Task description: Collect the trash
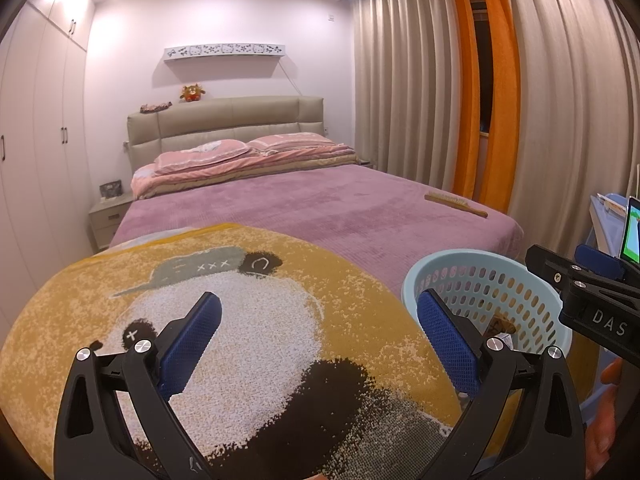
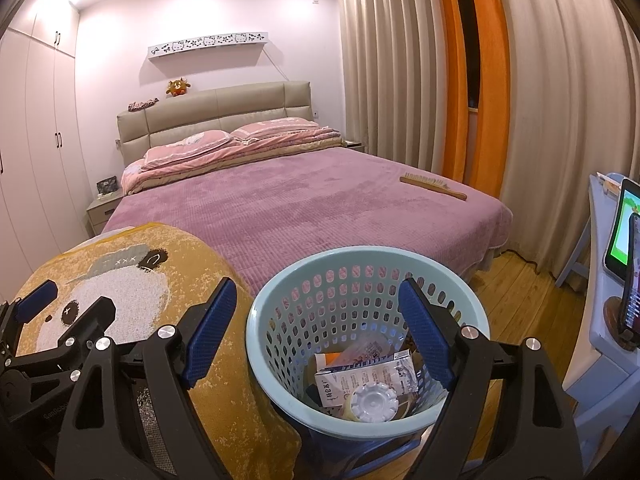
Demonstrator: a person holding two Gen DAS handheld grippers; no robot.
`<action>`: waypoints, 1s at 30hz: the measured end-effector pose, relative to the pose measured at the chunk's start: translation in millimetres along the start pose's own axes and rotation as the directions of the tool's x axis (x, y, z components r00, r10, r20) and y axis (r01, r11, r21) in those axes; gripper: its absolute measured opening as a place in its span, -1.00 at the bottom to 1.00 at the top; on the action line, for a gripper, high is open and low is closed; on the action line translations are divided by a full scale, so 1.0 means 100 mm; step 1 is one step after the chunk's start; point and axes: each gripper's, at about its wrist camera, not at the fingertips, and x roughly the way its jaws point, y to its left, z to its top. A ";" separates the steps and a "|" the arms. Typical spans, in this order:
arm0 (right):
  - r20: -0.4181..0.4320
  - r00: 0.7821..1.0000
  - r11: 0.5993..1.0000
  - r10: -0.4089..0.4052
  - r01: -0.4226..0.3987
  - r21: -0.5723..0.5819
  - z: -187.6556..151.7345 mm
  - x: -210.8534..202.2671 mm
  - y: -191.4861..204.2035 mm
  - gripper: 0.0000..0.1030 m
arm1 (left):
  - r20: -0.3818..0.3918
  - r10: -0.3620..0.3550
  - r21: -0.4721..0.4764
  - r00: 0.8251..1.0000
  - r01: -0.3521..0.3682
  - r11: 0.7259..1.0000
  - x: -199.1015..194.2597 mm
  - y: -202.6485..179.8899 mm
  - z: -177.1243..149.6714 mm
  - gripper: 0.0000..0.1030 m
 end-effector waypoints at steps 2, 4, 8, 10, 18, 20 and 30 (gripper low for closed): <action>-0.001 1.000 1.000 0.001 -0.001 0.000 -0.02 0.00 0.02 0.53 | 0.000 0.000 0.000 1.000 0.000 1.000 0.00 0.00 0.00 0.85; 0.000 1.000 1.000 0.002 -0.002 0.000 -0.02 -0.01 0.03 0.53 | 0.000 0.000 0.001 1.000 0.000 1.000 0.00 0.01 0.00 0.85; -0.001 1.000 1.000 0.002 -0.002 0.000 -0.02 -0.01 0.02 0.53 | -0.001 -0.004 0.000 1.000 0.004 1.000 0.00 0.00 0.00 0.85; -0.001 1.000 1.000 0.003 -0.003 0.000 -0.02 0.00 0.02 0.53 | 0.000 -0.001 0.002 1.000 0.001 1.000 0.00 -0.01 0.00 0.85; -0.003 1.000 1.000 0.004 -0.004 0.001 -0.03 0.00 0.03 0.53 | 0.000 -0.003 -0.001 1.000 0.003 1.000 0.00 0.00 0.00 0.85; -0.003 1.000 1.000 0.004 -0.004 0.001 -0.02 0.01 0.03 0.53 | 0.000 0.000 0.001 1.000 0.000 1.000 0.00 -0.01 0.00 0.85; -0.003 1.000 1.000 0.006 -0.006 0.002 -0.03 0.00 0.04 0.53 | 0.006 0.003 -0.008 1.000 -0.003 1.000 -0.01 0.01 0.01 0.85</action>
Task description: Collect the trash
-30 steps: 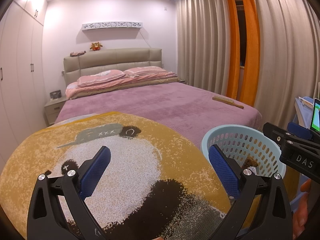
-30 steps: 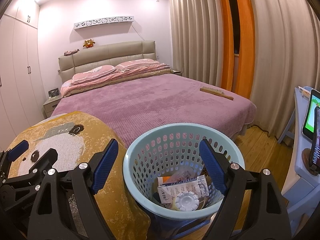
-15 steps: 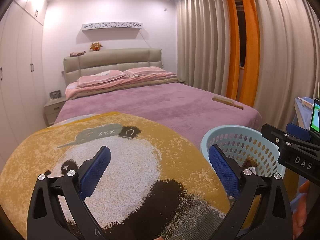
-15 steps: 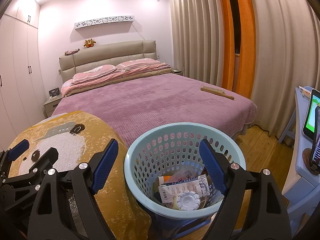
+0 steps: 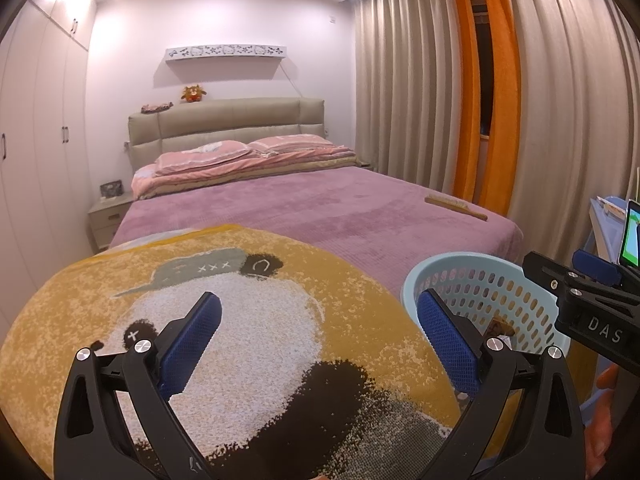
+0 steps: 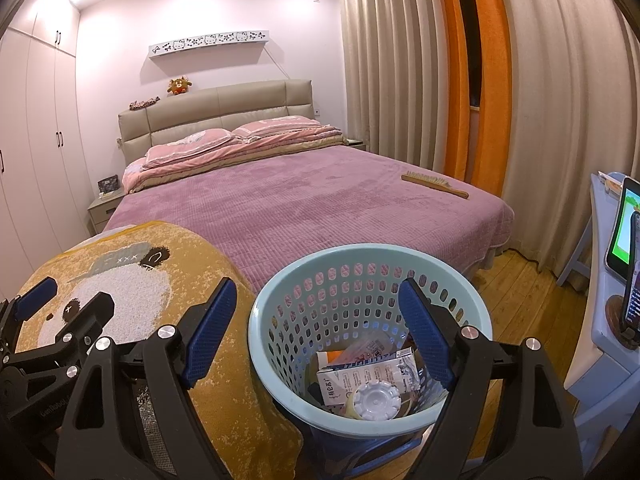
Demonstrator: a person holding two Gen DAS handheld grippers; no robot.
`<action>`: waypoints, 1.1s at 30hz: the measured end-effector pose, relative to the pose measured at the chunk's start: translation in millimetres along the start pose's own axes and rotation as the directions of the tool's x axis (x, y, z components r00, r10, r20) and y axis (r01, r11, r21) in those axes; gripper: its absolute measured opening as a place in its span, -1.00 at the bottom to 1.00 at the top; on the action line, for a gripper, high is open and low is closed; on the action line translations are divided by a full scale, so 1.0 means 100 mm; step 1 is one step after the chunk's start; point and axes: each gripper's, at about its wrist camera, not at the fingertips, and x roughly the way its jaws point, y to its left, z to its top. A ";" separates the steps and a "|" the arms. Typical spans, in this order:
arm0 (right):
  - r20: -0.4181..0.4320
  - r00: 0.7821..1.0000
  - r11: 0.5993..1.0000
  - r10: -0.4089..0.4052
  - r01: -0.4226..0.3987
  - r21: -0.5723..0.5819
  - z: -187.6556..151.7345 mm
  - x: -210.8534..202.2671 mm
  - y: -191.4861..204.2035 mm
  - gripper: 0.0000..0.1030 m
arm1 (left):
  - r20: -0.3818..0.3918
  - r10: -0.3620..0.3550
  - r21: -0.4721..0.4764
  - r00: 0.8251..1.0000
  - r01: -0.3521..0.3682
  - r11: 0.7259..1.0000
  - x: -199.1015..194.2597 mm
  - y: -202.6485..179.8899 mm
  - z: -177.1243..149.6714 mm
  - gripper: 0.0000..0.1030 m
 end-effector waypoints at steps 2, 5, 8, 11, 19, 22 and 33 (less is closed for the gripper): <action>-0.001 1.000 1.000 0.001 -0.001 -0.003 -0.02 0.01 0.01 0.53 | 0.003 -0.004 -0.015 1.000 0.004 1.000 -0.01 0.01 0.02 0.85; -0.003 1.000 1.000 0.005 -0.005 -0.004 -0.05 0.01 0.03 0.53 | -0.002 -0.009 -0.030 1.000 0.009 1.000 -0.02 0.03 0.05 0.85; -0.004 1.000 1.000 0.008 -0.008 -0.005 -0.05 0.00 0.04 0.53 | -0.003 0.002 -0.026 1.000 -0.002 1.000 -0.04 0.02 0.08 0.85; -0.003 1.000 1.000 0.014 -0.014 -0.001 -0.05 -0.02 0.02 0.53 | 0.005 0.018 -0.015 1.000 -0.018 1.000 -0.07 -0.01 0.10 0.85; 0.003 0.999 0.999 0.033 -0.033 0.016 0.01 -0.13 0.01 0.53 | 0.028 0.043 -0.005 0.999 -0.043 0.999 -0.28 0.01 0.18 0.85; 0.003 0.999 0.999 0.044 -0.044 0.015 0.02 -0.19 0.04 0.53 | 0.032 0.043 -0.013 0.999 -0.043 0.999 -0.37 0.05 0.22 0.85; 0.025 0.996 0.996 0.084 -0.084 0.000 0.08 -0.40 0.10 0.53 | 0.049 0.067 -0.036 0.997 -0.065 0.997 -0.56 0.12 0.28 0.86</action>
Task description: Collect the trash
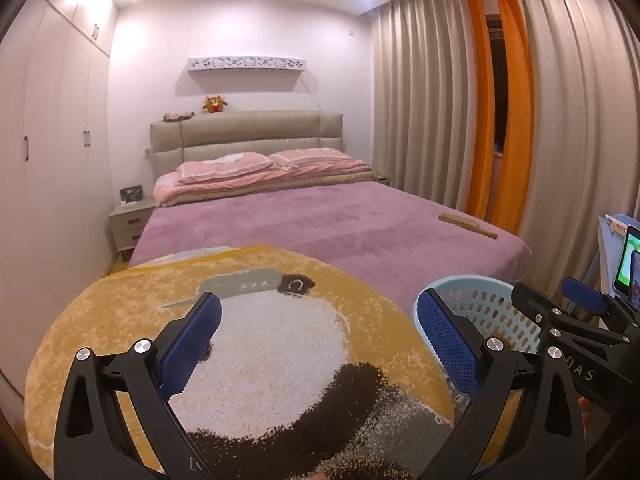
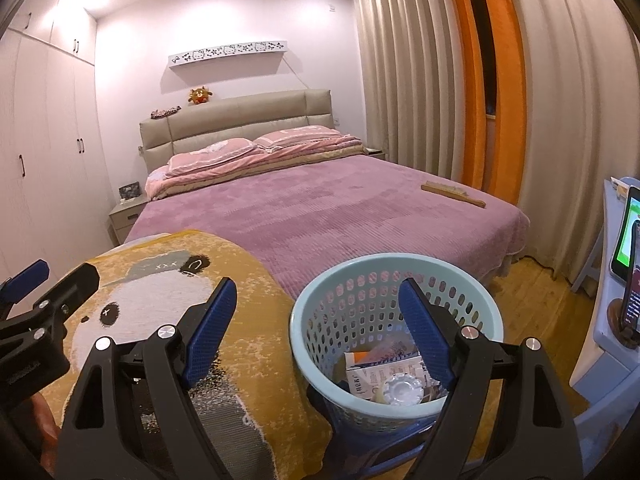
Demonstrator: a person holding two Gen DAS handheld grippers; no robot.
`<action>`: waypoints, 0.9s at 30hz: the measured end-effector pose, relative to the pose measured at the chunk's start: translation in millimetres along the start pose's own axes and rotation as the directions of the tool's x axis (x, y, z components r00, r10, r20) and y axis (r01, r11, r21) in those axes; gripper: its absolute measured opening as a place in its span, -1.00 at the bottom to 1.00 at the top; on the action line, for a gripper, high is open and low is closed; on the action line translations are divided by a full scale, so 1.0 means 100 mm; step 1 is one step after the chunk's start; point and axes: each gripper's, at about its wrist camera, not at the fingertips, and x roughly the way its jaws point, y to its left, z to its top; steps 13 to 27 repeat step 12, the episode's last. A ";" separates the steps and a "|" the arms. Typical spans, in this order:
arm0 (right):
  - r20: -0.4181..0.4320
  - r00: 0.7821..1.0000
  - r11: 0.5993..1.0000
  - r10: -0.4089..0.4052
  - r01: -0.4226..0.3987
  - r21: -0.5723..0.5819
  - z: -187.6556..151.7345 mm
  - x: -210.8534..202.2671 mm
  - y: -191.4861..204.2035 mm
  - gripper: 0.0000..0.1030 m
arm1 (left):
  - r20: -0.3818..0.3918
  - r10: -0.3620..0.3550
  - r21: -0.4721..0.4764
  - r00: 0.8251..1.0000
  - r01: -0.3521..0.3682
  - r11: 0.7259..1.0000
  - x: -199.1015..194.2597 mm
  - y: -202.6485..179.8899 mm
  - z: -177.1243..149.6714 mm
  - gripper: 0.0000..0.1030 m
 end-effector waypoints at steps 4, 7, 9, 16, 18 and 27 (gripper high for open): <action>0.002 1.000 1.000 0.008 -0.008 0.002 0.02 -0.04 0.02 0.53 | 0.014 0.031 0.017 0.999 -0.032 0.999 -0.05 -0.01 0.00 0.86; 0.010 1.000 1.000 0.018 -0.018 -0.010 0.03 -0.06 0.08 0.53 | -0.005 0.038 0.015 0.999 -0.038 0.999 -0.05 0.03 0.00 0.86; 0.013 1.000 1.000 0.022 -0.022 -0.020 0.03 -0.07 0.13 0.53 | -0.009 0.037 -0.001 0.999 -0.037 0.999 -0.07 0.09 0.00 0.86; 0.013 0.999 0.999 0.030 -0.030 -0.029 0.05 -0.07 0.18 0.53 | -0.005 0.044 -0.018 0.999 -0.044 0.999 -0.09 0.17 0.01 0.86; 0.013 0.999 0.999 0.030 -0.030 -0.029 0.05 -0.07 0.18 0.53 | -0.005 0.044 -0.018 0.999 -0.044 0.999 -0.09 0.17 0.01 0.86; 0.013 0.999 0.999 0.030 -0.030 -0.029 0.05 -0.07 0.18 0.53 | -0.005 0.044 -0.018 0.999 -0.044 0.999 -0.09 0.17 0.01 0.86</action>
